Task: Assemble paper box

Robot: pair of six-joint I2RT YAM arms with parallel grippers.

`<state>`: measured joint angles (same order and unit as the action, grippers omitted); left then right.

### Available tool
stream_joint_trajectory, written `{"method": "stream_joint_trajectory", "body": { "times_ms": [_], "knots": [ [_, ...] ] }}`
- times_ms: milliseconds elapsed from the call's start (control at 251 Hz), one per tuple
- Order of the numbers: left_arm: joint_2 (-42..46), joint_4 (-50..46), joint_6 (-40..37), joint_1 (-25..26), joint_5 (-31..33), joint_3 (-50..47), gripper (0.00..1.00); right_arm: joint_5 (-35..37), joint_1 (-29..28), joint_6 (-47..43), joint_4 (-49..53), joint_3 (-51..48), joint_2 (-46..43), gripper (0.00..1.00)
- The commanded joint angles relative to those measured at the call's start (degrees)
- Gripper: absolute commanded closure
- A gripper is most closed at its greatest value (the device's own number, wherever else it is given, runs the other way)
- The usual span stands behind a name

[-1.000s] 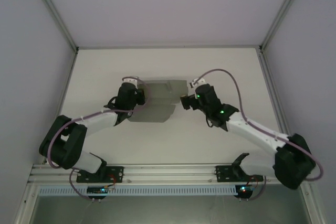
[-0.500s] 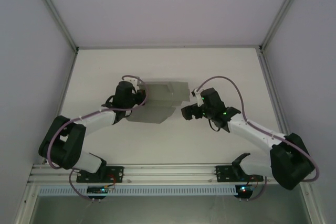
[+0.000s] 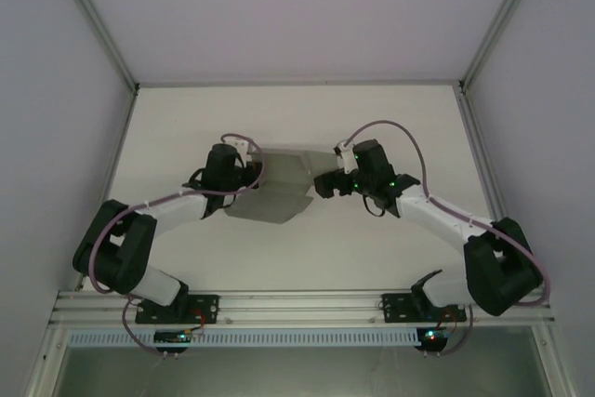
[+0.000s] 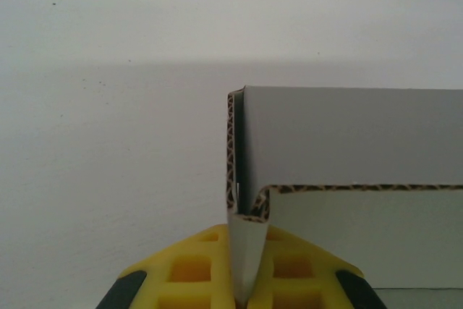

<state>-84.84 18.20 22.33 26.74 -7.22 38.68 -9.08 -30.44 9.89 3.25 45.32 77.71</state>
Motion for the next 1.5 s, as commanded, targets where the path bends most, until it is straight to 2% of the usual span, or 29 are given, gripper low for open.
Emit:
{"method": "stream_joint_trajectory", "body": {
  "times_ms": [0,124,216,283,467,559,655,766,890,1129,1325,1385,1497],
  "knots": [
    [0.0,2.6,-0.4,0.2,-2.6,2.0,1.0,-1.6,0.2,0.6,-2.3,2.6,2.5,0.0],
    [0.3,3.0,0.6,0.2,-2.6,1.8,1.0,-2.6,-0.4,0.6,-4.6,4.7,5.7,0.0],
    [0.2,2.8,1.4,0.2,-2.7,2.1,1.0,0.1,-1.8,0.5,-4.4,7.0,8.6,0.0],
    [0.4,2.8,2.0,0.2,-2.8,2.2,1.0,6.4,-3.7,0.2,-3.4,8.9,10.7,0.0],
    [0.4,2.0,3.0,0.3,-1.1,2.2,1.0,30.6,-9.3,0.2,-0.8,13.8,15.3,0.0],
    [0.7,1.6,3.5,0.3,0.4,2.1,1.0,36.1,-11.4,-0.1,0.8,15.6,17.1,0.01],
    [1.4,2.3,3.3,0.3,0.7,1.4,1.0,36.8,-12.3,-1.0,2.0,16.6,17.7,0.01],
    [1.8,1.4,3.2,0.3,2.9,1.3,1.0,35.6,-12.3,-0.9,2.8,16.0,15.9,0.01],
    [2.5,2.2,2.9,0.3,4.0,0.1,1.0,33.0,-11.9,-1.6,3.2,13.6,10.1,0.01],
    [3.6,1.3,0.8,0.0,6.4,-0.7,1.0,18.5,-8.4,-2.5,3.7,3.6,-9.7,0.01],
    [4.6,2.7,-0.6,-0.2,4.3,-1.5,1.0,9.9,0.9,0.1,5.6,-2.6,-24.3,0.01],
    [4.8,2.7,-0.9,-0.2,3.7,-1.4,1.0,5.8,5.3,0.7,7.8,-3.0,-25.5,0.01],
    [5.1,2.6,-1.1,-0.2,3.2,-1.1,1.0,-2.7,11.9,2.1,10.5,-2.6,-23.9,0.09]
  ]
}}
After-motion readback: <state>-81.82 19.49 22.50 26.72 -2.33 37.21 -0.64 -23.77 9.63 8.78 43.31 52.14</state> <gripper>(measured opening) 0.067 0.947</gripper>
